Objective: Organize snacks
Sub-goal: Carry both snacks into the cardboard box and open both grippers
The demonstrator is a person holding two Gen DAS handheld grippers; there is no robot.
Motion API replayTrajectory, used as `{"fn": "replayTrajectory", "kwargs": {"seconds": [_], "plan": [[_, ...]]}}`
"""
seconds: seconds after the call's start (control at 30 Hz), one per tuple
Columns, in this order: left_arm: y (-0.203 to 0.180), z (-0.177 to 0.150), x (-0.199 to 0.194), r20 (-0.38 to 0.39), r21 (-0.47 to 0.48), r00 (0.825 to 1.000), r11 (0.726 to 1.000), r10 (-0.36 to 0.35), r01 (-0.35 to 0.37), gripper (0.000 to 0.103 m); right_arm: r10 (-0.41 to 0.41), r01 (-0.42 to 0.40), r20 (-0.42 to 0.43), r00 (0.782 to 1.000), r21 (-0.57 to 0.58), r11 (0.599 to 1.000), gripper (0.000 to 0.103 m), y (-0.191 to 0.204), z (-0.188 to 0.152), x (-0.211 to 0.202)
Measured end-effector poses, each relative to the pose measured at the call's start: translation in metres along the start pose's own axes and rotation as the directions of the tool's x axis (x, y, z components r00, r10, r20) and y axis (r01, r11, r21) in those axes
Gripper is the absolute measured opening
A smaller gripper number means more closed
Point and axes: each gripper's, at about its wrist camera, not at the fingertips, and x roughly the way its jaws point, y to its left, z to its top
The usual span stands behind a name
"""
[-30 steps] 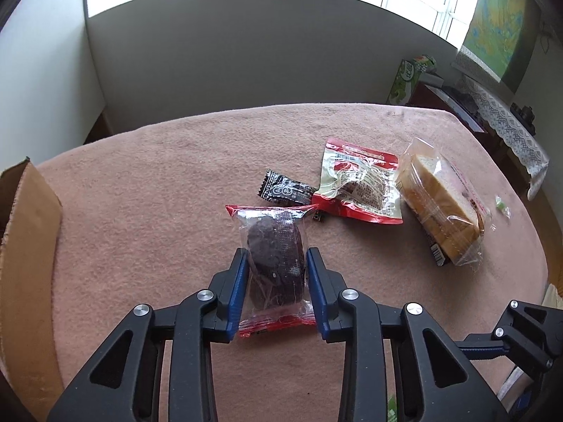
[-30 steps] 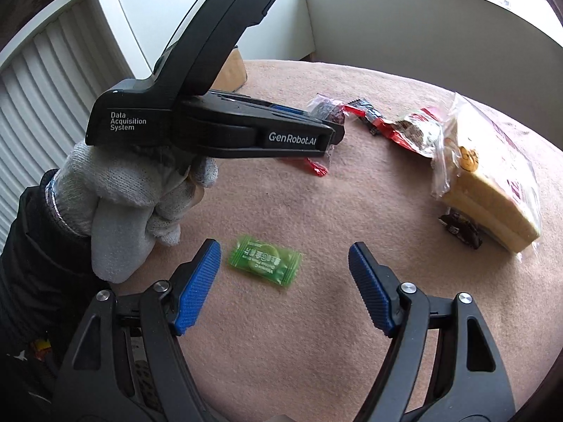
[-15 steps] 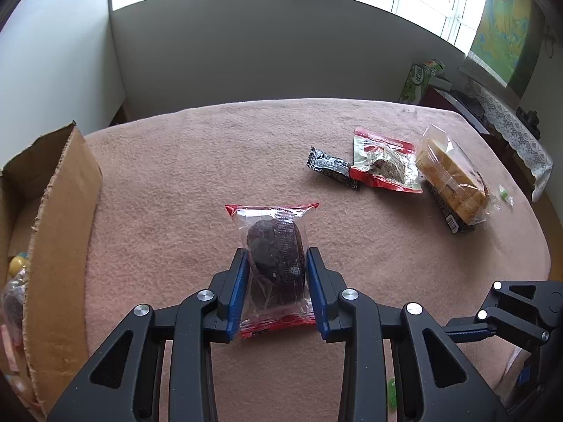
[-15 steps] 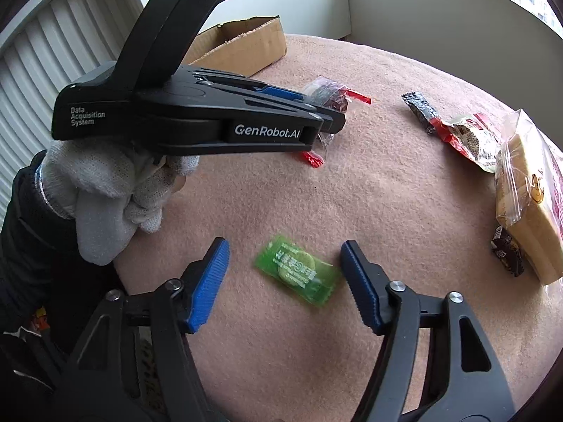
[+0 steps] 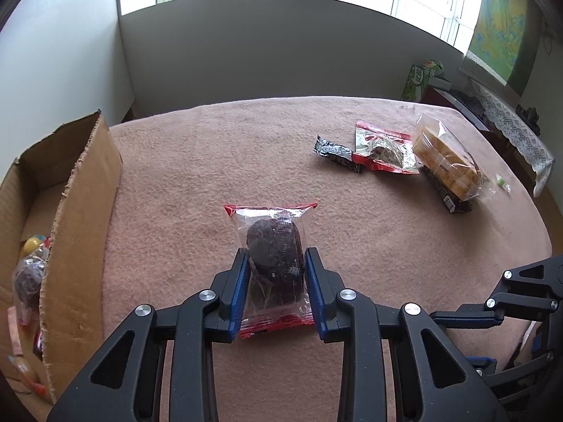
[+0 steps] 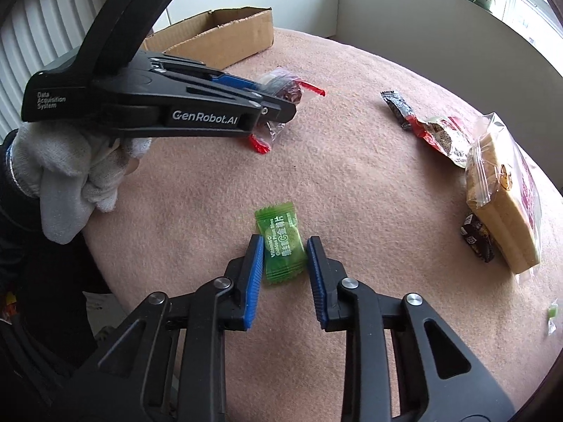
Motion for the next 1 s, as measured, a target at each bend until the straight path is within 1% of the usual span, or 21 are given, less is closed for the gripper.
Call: {"fn": "replayTrajectory", "kwargs": {"seconds": [0.1, 0.2, 0.27, 0.3, 0.43, 0.6, 0.7, 0.9, 0.97, 1.0], "plan": [[-0.001, -0.001, -0.001, 0.005, -0.003, 1.000, 1.000, 0.000, 0.000, 0.029, -0.030, 0.030, 0.007, 1.000, 0.022, 0.999, 0.025, -0.001, 0.005, 0.004], [-0.002, -0.002, -0.002, 0.011, -0.003, 1.000, 1.000, 0.000, 0.000, 0.029, -0.063, 0.062, 0.011, 0.998, 0.076, 0.995, 0.024, -0.008, 0.012, 0.007], [-0.001, -0.005, -0.004, 0.014, -0.005, 1.000, 1.000, -0.007, 0.007, 0.029, -0.084, 0.081, 0.018, 0.996, 0.110, 0.991, 0.021, -0.014, 0.015, 0.006], [-0.001, -0.005, -0.005, 0.016, -0.007, 1.000, 1.000, -0.010, 0.010, 0.029, -0.088, 0.084, 0.024, 0.996, 0.132, 0.988, 0.021, -0.018, 0.016, 0.005], [0.000, -0.008, -0.013, 0.034, -0.005, 0.999, 1.000, -0.022, 0.022, 0.028, -0.075, 0.060, 0.062, 0.995, 0.213, 0.975, 0.021, -0.034, 0.019, -0.008], [0.003, -0.008, -0.024, 0.062, -0.015, 0.997, 0.999, -0.035, 0.036, 0.028, -0.083, 0.056, 0.097, 0.992, 0.254, 0.966, 0.021, -0.041, 0.022, -0.021], [0.005, -0.009, -0.036, 0.093, -0.020, 0.995, 0.999, -0.040, 0.042, 0.028, -0.092, 0.056, 0.123, 0.988, 0.267, 0.962, 0.021, -0.041, 0.027, -0.028], [0.012, -0.008, -0.065, 0.169, -0.038, 0.984, 0.998, -0.049, 0.056, 0.028, -0.087, 0.026, 0.202, 0.976, 0.285, 0.958, 0.021, -0.038, 0.046, -0.049], [0.020, -0.009, -0.074, 0.194, -0.054, 0.980, 0.997, -0.044, 0.056, 0.028, -0.082, 0.014, 0.224, 0.971, 0.289, 0.957, 0.021, -0.036, 0.055, -0.054], [0.024, -0.009, -0.079, 0.206, -0.062, 0.978, 0.997, -0.041, 0.055, 0.028, -0.081, 0.011, 0.232, 0.969, 0.287, 0.958, 0.021, -0.033, 0.065, -0.051]]}}
